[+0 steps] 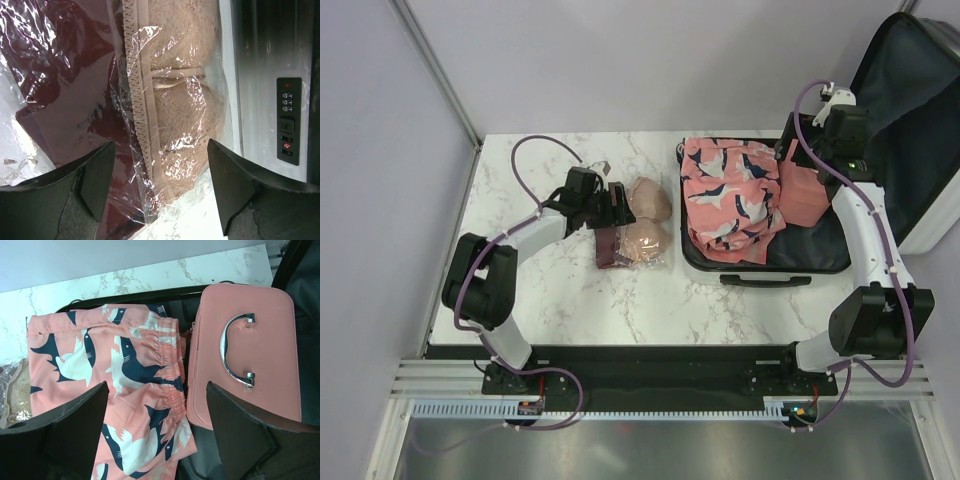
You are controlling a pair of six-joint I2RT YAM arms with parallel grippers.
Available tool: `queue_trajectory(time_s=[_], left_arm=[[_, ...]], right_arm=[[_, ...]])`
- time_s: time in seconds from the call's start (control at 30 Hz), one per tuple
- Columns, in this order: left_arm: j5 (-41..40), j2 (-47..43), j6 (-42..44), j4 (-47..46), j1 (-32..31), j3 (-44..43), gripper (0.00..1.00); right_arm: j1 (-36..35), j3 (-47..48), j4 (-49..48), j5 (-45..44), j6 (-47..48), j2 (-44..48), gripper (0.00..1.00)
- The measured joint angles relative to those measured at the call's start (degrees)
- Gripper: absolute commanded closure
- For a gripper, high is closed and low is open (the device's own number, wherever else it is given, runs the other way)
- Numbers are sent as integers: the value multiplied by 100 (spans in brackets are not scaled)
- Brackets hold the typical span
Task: Pack the luggage
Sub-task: Pick up the clothes at the center of the board.
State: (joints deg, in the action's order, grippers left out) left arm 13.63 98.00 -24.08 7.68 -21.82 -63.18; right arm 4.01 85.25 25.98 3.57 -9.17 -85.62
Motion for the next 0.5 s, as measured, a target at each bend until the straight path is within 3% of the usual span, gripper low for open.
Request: queue_trajectory(time_s=[0.5], left_arm=[[2, 315, -227, -9, 0, 2, 22]], right_arm=[[0, -11, 98, 2, -2, 96, 14]])
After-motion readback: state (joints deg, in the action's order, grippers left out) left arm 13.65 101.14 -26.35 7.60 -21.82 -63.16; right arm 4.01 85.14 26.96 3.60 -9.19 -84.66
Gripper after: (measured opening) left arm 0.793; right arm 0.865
